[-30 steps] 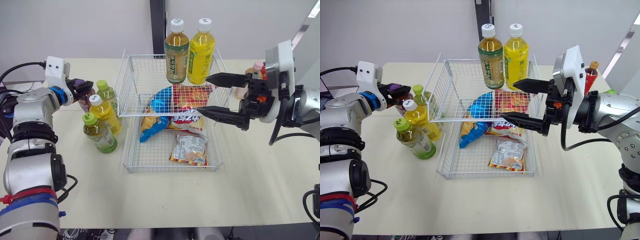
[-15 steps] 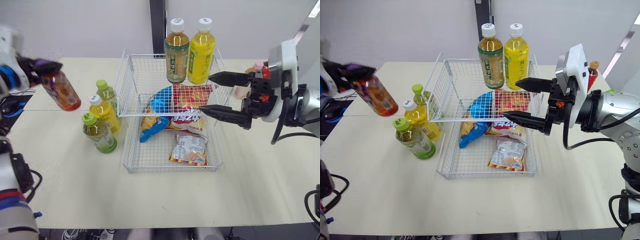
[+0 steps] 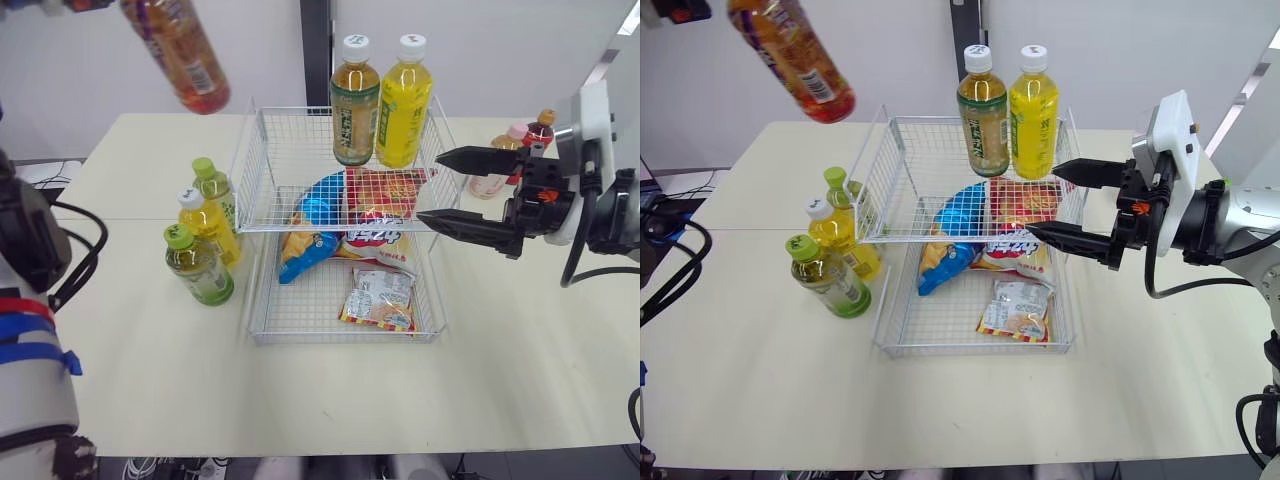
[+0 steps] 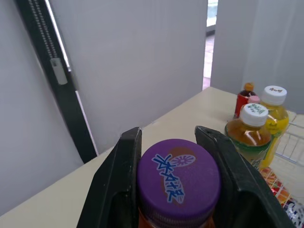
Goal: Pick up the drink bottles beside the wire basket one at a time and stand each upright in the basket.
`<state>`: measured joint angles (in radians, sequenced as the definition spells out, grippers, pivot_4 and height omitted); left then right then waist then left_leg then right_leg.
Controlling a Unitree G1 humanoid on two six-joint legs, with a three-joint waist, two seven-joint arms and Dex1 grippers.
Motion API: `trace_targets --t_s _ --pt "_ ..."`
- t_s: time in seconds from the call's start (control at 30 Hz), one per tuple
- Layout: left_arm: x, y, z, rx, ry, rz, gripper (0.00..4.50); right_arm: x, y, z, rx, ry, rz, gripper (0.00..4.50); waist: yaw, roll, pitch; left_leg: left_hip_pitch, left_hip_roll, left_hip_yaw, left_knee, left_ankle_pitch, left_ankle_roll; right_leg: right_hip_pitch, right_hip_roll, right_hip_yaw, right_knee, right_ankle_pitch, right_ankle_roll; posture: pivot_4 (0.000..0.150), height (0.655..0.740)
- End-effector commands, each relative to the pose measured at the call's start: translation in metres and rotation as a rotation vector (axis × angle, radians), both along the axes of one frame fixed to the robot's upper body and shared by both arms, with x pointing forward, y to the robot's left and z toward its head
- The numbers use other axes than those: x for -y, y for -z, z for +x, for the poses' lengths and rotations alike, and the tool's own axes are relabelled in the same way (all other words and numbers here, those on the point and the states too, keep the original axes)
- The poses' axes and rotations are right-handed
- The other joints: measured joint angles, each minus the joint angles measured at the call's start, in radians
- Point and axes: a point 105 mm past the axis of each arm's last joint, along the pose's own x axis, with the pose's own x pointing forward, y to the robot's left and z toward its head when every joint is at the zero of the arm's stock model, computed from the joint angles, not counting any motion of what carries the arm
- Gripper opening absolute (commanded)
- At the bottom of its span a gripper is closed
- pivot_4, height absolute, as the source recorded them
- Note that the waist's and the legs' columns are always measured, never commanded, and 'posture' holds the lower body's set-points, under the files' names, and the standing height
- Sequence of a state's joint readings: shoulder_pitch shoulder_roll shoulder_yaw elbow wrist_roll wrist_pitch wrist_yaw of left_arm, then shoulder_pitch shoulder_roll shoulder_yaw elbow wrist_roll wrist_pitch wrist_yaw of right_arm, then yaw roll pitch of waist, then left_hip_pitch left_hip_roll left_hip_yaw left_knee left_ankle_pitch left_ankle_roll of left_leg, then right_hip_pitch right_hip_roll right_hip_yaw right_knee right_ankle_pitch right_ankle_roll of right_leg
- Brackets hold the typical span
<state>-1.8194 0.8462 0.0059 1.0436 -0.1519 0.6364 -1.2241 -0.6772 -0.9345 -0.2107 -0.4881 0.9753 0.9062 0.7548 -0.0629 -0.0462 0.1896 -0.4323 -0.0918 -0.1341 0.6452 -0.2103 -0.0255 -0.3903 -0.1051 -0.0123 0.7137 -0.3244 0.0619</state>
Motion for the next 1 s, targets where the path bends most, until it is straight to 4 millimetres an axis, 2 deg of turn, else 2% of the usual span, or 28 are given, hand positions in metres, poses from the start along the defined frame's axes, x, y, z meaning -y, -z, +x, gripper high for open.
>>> trace_targets --t_s 0.03,0.2,0.4,0.57,1.0 --pt "0.016 -0.032 -0.018 0.115 0.071 0.000 1.38 0.002 -0.008 -0.007 0.044 0.012 0.006 4.50 -0.005 0.000 0.000 0.000 0.000 0.000 0.000 0.000 0.000 0.000 0.000 0.000 0.000 0.000 0.000 0.150 0.7400" --pt "0.037 -0.020 -0.008 0.075 0.136 0.033 1.38 0.003 -0.008 -0.007 0.045 0.029 0.011 4.50 -0.012 0.000 0.000 0.000 0.000 0.000 0.000 0.000 0.000 0.000 0.000 0.000 0.000 0.000 0.000 0.150 0.7400" --pt "0.061 0.010 0.015 0.009 0.169 0.055 1.38 0.005 -0.009 -0.004 0.049 0.046 0.017 4.50 -0.009 0.000 0.000 0.000 0.000 0.000 0.000 0.000 0.000 0.000 0.000 0.000 0.001 0.000 0.000 0.150 0.7400" --pt "0.068 0.037 0.031 -0.033 0.158 0.088 1.38 0.007 -0.010 -0.001 0.052 0.072 0.017 4.50 -0.012 0.000 0.000 0.000 0.000 0.000 0.000 0.000 0.000 0.000 0.000 0.001 0.001 0.000 0.000 0.150 0.7400" --pt "0.092 0.063 0.055 -0.038 0.109 0.089 1.38 0.016 -0.012 0.004 0.091 0.166 0.021 4.50 -0.005 0.000 0.000 0.000 -0.001 0.001 0.001 0.000 0.000 0.000 -0.001 0.001 0.001 0.000 0.000 0.150 0.7400"
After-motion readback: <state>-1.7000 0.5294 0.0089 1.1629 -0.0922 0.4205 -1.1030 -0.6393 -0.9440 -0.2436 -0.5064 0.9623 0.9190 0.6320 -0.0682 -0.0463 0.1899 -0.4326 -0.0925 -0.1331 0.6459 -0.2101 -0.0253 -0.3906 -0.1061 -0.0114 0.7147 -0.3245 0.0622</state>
